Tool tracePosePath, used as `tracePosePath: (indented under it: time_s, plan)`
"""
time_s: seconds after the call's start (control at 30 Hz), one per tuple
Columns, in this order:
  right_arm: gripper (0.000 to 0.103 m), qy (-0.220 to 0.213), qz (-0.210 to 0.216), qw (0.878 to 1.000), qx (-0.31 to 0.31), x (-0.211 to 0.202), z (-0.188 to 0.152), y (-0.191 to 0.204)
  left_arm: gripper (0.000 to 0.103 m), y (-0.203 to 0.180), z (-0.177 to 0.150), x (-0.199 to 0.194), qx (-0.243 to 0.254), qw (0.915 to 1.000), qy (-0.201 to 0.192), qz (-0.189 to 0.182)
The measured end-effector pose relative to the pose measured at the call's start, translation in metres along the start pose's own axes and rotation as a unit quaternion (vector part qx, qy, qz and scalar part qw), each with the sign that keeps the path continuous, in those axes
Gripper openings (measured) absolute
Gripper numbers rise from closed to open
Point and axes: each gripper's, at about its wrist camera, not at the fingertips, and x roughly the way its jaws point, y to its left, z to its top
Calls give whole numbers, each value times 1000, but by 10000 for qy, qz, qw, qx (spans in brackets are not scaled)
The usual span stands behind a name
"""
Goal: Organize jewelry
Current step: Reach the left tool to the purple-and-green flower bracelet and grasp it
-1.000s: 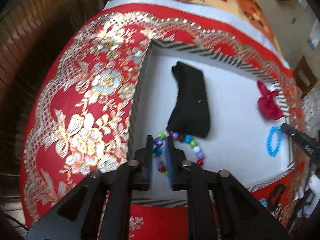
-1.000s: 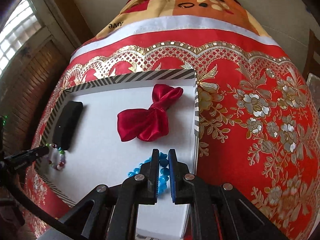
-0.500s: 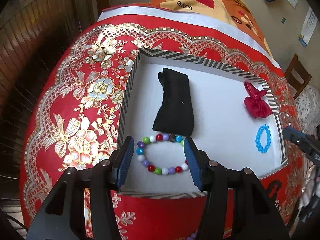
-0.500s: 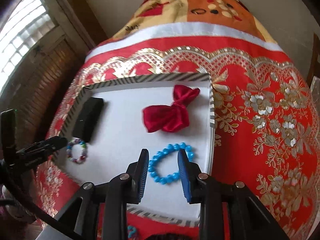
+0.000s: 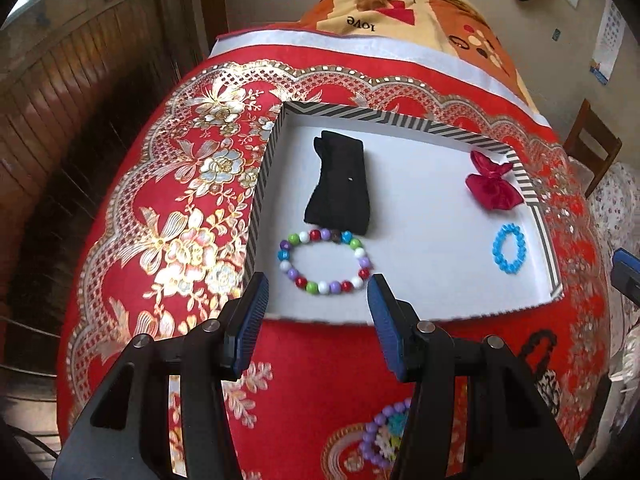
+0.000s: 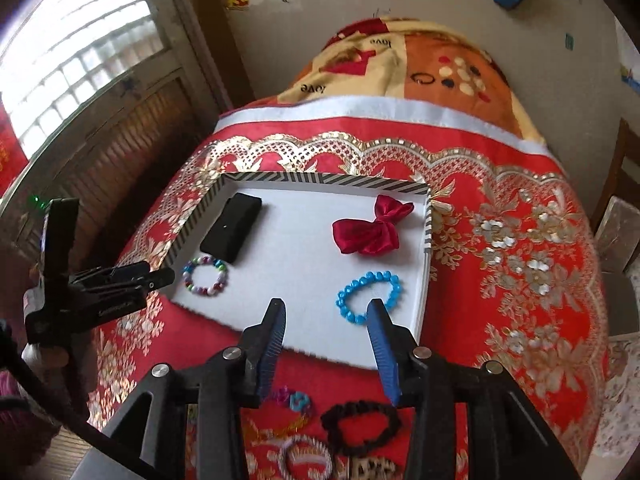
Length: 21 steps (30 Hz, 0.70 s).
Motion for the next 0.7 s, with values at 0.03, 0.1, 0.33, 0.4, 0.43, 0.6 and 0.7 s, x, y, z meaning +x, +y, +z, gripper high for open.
tracePosePath:
  time_s: [0.03,0.1,0.33,0.4,0.43,0.6,0.7]
  plan:
    - [41,-44,-5,10000,15,-7,-5,0,51,-1,-3,-3,2,10000,-13,3]
    - [42,-55,16,9999,91,-15,-15,-2,51,-3,-11,-11,-4,10000,-34,-5]
    - [42,104,-50,9996,273,-36,-63,-16,51,-8,-40,-31,-71,9999,45,-145]
    - [42,168,-74,9994,306,-42,-79,-20,51,-8,-49,-34,-118,9997,108,-197]
    - [42,199,-88,9993,319,-44,-85,-23,51,-8,-54,-36,-152,9995,150,-222]
    - [42,398,-124,9980,478,-54,-123,-36,51,-3,-82,-37,-420,9977,378,-384]
    - [42,523,-136,9969,575,-55,-143,-41,51,3,-96,-37,-559,9963,488,-434]
